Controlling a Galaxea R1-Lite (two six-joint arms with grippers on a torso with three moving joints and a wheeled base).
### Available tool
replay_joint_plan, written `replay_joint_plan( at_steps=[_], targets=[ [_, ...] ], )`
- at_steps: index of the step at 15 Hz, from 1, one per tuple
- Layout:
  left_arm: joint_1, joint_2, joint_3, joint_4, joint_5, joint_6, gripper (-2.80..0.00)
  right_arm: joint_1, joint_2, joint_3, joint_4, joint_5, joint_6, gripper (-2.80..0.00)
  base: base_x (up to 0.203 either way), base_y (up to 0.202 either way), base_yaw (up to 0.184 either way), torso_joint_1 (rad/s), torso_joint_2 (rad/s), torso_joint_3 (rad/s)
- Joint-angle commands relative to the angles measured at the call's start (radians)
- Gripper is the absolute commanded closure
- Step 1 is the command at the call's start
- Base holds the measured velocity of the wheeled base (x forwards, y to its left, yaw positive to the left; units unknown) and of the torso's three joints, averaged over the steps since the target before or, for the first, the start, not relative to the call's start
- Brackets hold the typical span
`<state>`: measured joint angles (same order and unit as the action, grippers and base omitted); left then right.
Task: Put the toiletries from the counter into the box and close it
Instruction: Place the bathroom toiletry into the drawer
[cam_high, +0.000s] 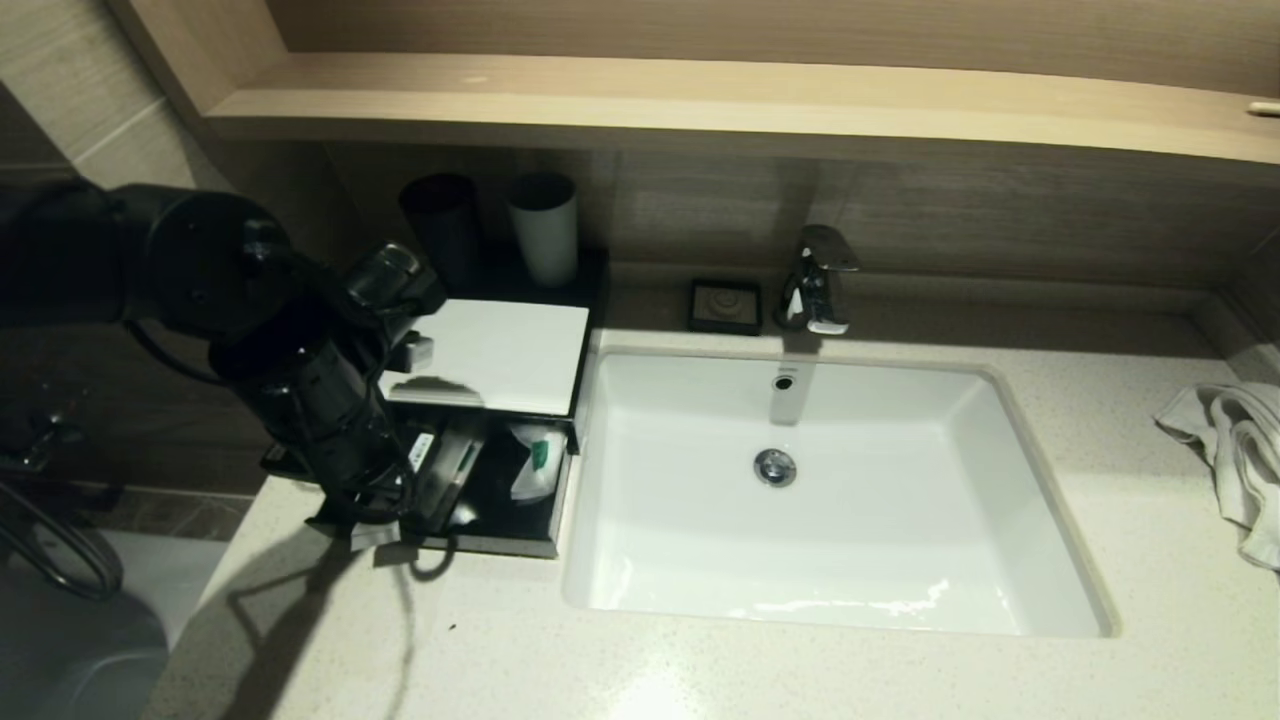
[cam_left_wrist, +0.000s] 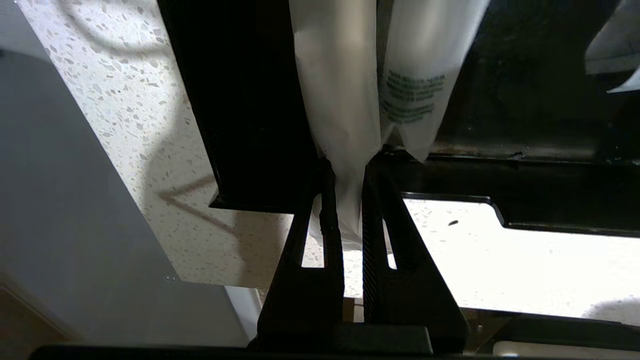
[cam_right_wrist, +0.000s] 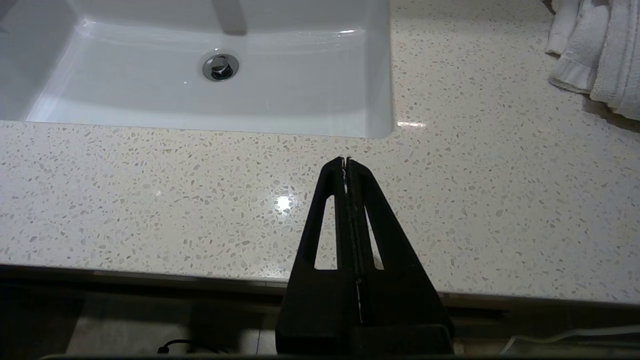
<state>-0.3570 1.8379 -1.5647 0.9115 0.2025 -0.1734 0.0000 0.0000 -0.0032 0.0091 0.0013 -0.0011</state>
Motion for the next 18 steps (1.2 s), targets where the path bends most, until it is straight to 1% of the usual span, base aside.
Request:
replay_joint_plan(
  at_steps=[1, 5, 8, 10, 13, 18],
  targets=[
    [0.015, 0.012, -0.016, 0.006, 0.003, 0.007, 0.0, 0.0, 0.0, 0.0, 0.0, 0.0, 0.0, 0.0, 0.0, 0.0, 0.0, 0.0, 0.0, 0.0],
    [0.041, 0.034, -0.064, 0.006, 0.003, 0.026, 0.0, 0.0, 0.0, 0.0, 0.0, 0.0, 0.0, 0.0, 0.0, 0.0, 0.0, 0.0, 0.0, 0.0],
    [0.041, 0.047, -0.095, 0.006, 0.003, 0.036, 0.0, 0.0, 0.0, 0.0, 0.0, 0.0, 0.0, 0.0, 0.0, 0.0, 0.0, 0.0, 0.0, 0.0],
    [0.041, 0.049, -0.095, 0.004, 0.003, 0.059, 0.0, 0.0, 0.0, 0.0, 0.0, 0.0, 0.0, 0.0, 0.0, 0.0, 0.0, 0.0, 0.0, 0.0],
    [0.041, 0.055, -0.095, -0.023, 0.003, 0.073, 0.0, 0.0, 0.0, 0.0, 0.0, 0.0, 0.0, 0.0, 0.0, 0.0, 0.0, 0.0, 0.0, 0.0],
    [0.042, 0.058, -0.095, -0.029, 0.005, 0.078, 0.0, 0.0, 0.0, 0.0, 0.0, 0.0, 0.0, 0.0, 0.0, 0.0, 0.0, 0.0, 0.0, 0.0]
  ],
)
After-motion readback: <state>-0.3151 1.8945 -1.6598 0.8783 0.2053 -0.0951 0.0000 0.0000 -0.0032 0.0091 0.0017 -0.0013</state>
